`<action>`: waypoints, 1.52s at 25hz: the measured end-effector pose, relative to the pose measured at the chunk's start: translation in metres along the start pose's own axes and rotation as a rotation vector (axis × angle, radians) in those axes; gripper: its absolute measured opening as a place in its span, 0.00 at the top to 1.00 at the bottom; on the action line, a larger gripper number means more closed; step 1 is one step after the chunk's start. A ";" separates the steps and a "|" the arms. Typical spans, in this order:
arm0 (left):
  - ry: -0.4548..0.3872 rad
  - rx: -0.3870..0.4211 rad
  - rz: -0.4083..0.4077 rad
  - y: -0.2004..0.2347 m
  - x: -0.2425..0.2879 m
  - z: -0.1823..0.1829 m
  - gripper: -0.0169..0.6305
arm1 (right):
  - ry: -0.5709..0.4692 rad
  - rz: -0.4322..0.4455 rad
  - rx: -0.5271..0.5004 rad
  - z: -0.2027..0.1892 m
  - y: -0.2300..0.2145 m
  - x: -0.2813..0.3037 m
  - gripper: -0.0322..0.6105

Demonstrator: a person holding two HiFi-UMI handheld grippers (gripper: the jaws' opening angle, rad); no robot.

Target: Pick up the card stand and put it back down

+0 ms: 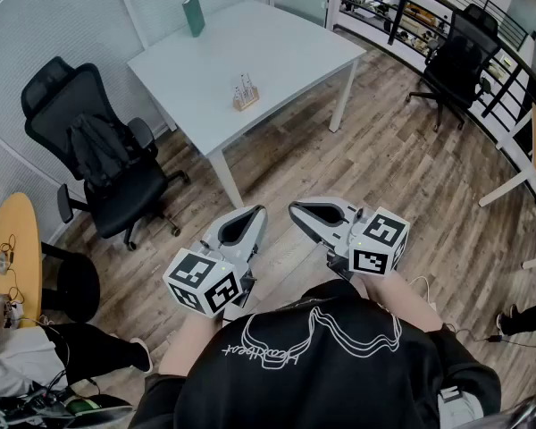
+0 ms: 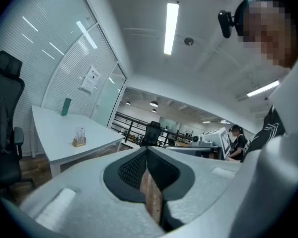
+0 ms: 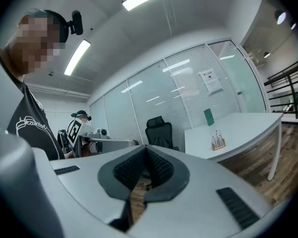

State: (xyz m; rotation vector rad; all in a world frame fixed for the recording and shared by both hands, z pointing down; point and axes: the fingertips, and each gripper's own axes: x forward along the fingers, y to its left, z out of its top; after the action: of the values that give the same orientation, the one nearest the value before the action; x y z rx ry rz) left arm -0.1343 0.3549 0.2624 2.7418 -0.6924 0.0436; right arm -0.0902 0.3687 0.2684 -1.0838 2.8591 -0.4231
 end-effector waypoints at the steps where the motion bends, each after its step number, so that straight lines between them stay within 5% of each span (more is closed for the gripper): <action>1: -0.001 -0.001 0.001 0.000 -0.001 0.000 0.95 | 0.000 0.000 0.001 0.000 0.001 0.000 0.94; 14: -0.024 0.004 0.014 0.008 -0.008 0.009 0.95 | -0.017 0.004 -0.001 0.005 0.006 0.002 0.94; 23: -0.028 0.017 0.035 0.025 -0.001 0.006 0.95 | -0.063 0.086 -0.019 0.012 -0.004 0.019 0.94; 32: -0.022 0.013 0.127 0.085 0.032 0.020 0.95 | -0.027 0.225 -0.037 0.022 -0.054 0.073 0.94; 38: -0.017 -0.029 0.213 0.150 0.087 0.034 0.95 | 0.014 0.276 -0.025 0.039 -0.133 0.118 0.94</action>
State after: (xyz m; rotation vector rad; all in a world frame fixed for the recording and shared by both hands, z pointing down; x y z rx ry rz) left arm -0.1297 0.1795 0.2829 2.6327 -0.9796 0.0572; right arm -0.0877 0.1867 0.2729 -0.6756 2.9722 -0.3769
